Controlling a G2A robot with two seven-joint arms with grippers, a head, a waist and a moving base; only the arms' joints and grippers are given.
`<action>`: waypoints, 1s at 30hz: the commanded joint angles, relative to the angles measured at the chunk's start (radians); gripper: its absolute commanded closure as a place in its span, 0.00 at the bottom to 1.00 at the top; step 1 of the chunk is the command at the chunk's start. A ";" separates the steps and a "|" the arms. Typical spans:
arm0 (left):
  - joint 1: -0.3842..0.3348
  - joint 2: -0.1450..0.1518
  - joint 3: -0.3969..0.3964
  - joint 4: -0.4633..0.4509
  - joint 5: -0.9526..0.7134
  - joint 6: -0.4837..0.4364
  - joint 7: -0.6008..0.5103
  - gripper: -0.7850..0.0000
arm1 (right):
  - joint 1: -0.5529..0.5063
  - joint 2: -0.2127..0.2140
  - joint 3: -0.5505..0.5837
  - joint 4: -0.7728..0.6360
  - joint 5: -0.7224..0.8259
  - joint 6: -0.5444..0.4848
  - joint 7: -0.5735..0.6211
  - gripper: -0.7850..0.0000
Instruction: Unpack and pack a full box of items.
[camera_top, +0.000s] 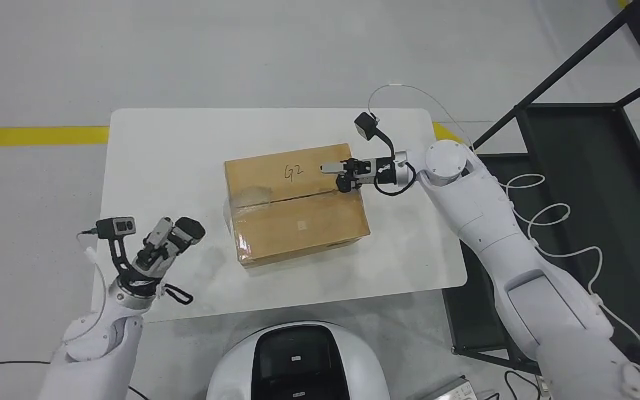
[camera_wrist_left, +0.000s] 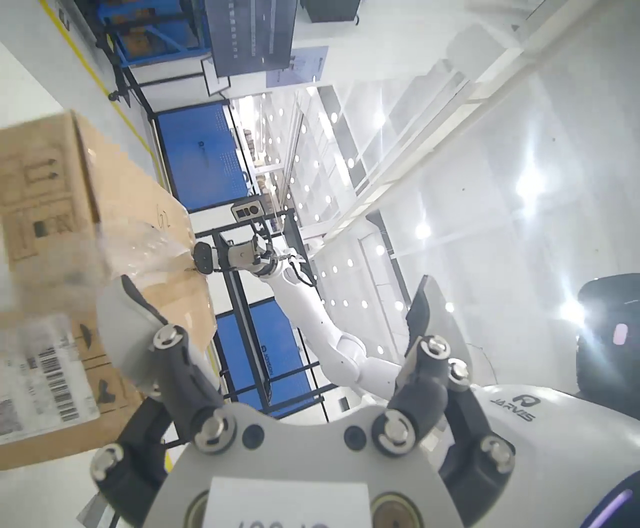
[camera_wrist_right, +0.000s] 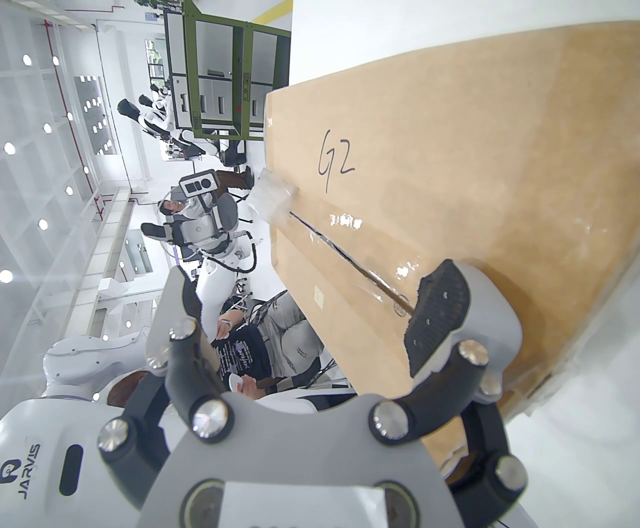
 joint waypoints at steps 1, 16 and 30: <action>0.032 0.003 -0.059 0.015 -0.022 -0.021 0.030 0.00 | 0.000 0.000 0.000 0.000 0.000 0.000 0.000 0.00; 0.077 0.004 -0.211 0.074 -0.053 -0.023 0.193 0.00 | 0.000 0.000 0.000 0.000 0.000 0.000 0.000 0.00; 0.077 0.004 -0.211 0.074 -0.053 -0.023 0.193 0.00 | -0.004 -0.007 -0.035 -0.105 -0.106 -0.004 -0.066 0.00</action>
